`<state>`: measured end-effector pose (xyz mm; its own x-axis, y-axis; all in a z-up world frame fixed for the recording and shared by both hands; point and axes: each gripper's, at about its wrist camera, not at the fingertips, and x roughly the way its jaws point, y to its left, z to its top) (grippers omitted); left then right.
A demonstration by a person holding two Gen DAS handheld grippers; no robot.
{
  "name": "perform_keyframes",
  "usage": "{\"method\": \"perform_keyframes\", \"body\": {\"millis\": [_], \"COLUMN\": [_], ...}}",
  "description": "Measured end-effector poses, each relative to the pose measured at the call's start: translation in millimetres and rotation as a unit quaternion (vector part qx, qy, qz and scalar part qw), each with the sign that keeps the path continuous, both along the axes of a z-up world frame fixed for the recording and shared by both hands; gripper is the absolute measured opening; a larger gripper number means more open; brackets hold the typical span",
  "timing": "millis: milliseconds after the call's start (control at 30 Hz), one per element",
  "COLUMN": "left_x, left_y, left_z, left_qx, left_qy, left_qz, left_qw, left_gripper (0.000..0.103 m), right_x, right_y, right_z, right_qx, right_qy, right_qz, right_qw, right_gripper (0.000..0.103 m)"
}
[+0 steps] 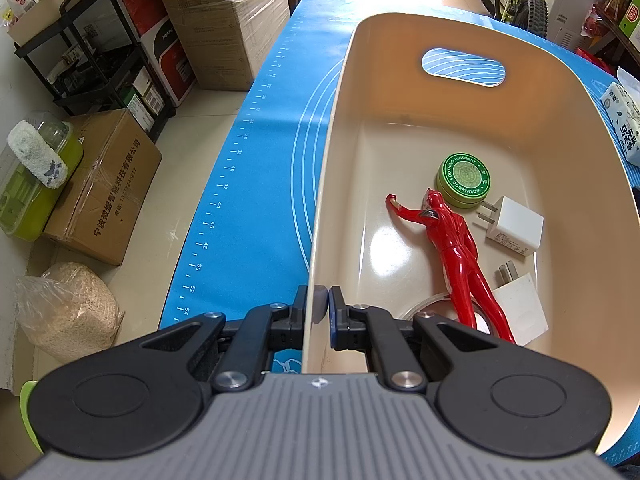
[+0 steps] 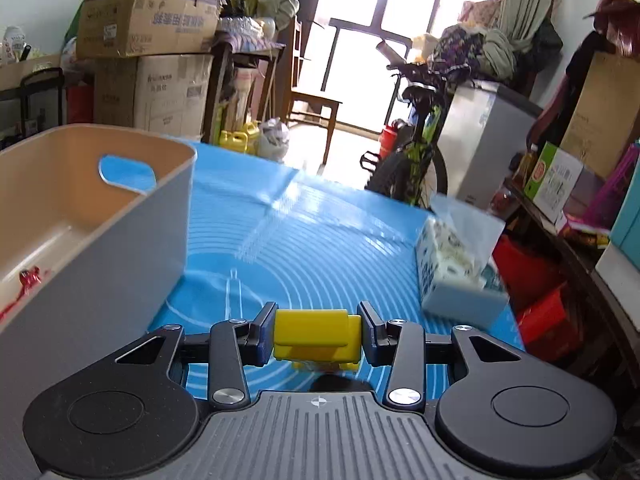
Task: Organize rigid objects
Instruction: 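Move the right gripper to the yellow toy part and grasp it, then carry the yellow toy part into the basket and open the right gripper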
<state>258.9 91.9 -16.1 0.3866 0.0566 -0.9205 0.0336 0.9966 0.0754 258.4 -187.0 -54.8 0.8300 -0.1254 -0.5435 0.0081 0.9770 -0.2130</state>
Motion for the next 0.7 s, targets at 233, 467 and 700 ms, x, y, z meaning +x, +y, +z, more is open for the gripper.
{"method": "perform_keyframes", "body": {"millis": [233, 467, 700], "left_x": [-0.3, -0.3, -0.3], "left_y": [-0.7, -0.9, -0.7], "left_z": [-0.1, -0.2, -0.2], "left_qx": [-0.001, -0.001, -0.001], "left_qy": [0.0, 0.0, 0.0], "left_qz": [0.0, 0.0, 0.0], "left_qw": [1.0, 1.0, 1.0], "left_gripper": [0.011, 0.011, 0.011], "right_x": [-3.1, -14.1, -21.8], "right_y": [8.4, 33.9, 75.0], "right_z": [24.1, 66.7, 103.4], "right_qx": [-0.003, 0.004, 0.028], "right_qy": [-0.011, -0.037, -0.071], "right_qz": [0.017, 0.066, 0.126], "right_qw": [1.0, 0.997, 0.989], "right_gripper": [0.047, 0.047, 0.048]}}
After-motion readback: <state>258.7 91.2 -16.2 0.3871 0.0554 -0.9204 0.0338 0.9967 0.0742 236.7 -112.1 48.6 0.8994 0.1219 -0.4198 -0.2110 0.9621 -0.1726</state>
